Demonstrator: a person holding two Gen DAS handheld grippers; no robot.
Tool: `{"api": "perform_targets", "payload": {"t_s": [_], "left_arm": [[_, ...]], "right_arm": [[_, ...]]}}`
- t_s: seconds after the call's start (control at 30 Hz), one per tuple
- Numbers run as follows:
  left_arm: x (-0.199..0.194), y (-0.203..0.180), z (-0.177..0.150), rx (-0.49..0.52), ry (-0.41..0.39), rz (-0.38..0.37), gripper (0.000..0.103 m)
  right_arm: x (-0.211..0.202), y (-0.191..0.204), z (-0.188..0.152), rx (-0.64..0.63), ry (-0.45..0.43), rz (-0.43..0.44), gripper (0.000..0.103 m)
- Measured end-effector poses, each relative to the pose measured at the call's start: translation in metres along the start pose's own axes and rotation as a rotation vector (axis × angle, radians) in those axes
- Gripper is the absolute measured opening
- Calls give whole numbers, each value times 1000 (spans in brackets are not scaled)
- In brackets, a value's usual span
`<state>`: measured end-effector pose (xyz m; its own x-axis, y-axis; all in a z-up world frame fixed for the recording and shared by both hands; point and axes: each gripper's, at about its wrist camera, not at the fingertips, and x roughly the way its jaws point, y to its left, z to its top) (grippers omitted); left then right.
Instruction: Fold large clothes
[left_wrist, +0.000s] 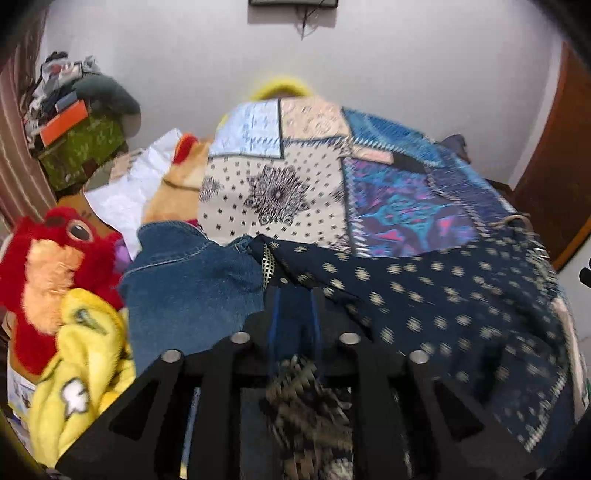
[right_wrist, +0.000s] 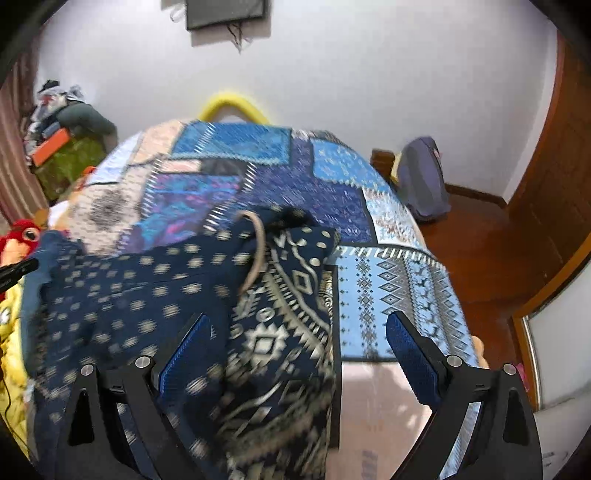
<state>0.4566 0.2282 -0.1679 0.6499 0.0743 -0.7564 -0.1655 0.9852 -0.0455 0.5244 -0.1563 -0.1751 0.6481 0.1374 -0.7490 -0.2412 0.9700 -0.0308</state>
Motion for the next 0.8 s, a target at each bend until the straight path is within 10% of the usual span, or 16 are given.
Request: {"api": "perform_targets", "payload": {"t_s": [0.4,0.8], "left_arm": [[-125,-12,-67,62,-29,-19,82],[-129,6,-186,5,146,-92,84]], "right_arm": [[-136,16,-56,-11,-35,46,95],[-172,18,-168,-14,102,108,95]]}}
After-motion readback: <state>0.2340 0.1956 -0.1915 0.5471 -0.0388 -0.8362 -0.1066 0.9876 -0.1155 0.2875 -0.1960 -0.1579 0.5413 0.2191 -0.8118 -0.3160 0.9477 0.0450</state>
